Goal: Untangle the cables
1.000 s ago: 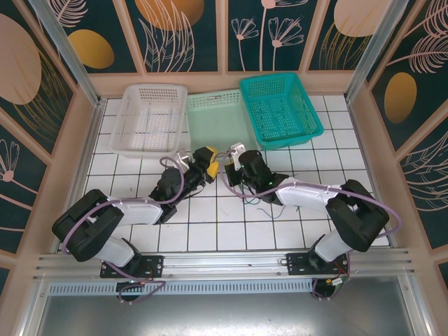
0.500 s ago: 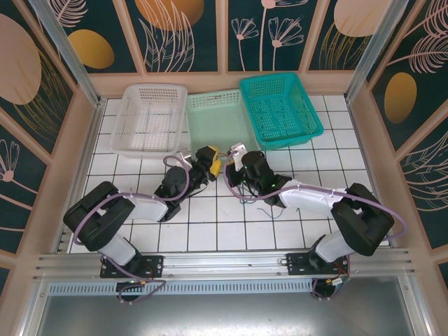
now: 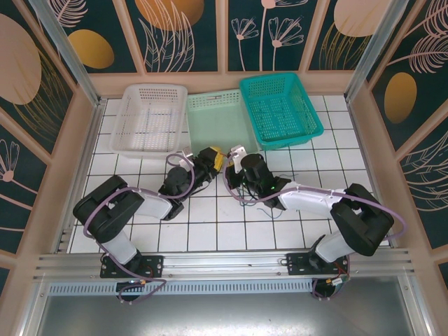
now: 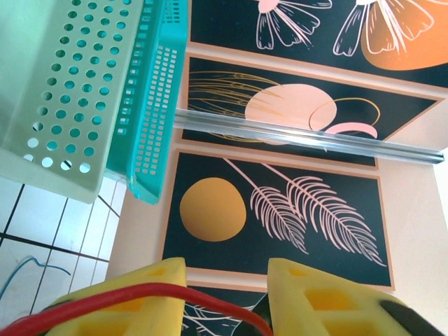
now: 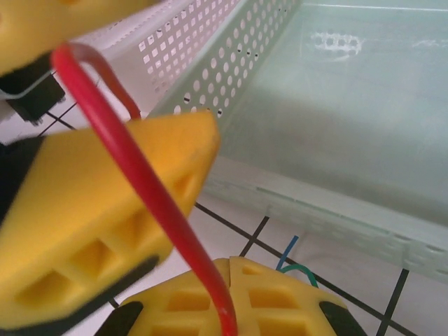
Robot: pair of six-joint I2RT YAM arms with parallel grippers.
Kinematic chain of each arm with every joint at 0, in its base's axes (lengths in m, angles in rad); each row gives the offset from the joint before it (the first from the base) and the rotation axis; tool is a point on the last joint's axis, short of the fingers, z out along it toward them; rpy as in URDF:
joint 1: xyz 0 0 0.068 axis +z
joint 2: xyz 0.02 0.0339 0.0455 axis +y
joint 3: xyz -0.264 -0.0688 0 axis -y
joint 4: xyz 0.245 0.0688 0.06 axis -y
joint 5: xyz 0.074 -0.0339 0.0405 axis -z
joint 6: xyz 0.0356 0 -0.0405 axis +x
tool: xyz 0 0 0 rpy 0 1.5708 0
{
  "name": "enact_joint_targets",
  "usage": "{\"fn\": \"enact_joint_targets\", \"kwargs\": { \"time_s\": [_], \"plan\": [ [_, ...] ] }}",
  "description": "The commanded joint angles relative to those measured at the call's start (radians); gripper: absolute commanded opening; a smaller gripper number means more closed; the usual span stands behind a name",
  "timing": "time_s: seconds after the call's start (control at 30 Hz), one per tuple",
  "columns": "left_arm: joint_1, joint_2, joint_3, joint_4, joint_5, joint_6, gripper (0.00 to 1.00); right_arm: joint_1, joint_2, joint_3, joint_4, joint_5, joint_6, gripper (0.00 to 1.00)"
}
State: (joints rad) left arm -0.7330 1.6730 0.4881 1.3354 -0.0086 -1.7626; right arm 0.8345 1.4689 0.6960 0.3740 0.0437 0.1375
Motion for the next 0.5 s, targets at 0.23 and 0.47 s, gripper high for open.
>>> {"fn": "enact_joint_targets", "kwargs": {
  "time_s": [0.23, 0.47],
  "plan": [
    [0.003, -0.289, 0.041, -0.463, -0.121, 0.333, 0.25, 0.012, -0.048, -0.046, -0.030, -0.055, 0.002, 0.00],
    [0.005, -0.466, 0.105, -0.717, -0.223, 0.640, 0.12, 0.011, -0.013, -0.027, -0.034, -0.151, -0.001, 0.00]
  ]
}}
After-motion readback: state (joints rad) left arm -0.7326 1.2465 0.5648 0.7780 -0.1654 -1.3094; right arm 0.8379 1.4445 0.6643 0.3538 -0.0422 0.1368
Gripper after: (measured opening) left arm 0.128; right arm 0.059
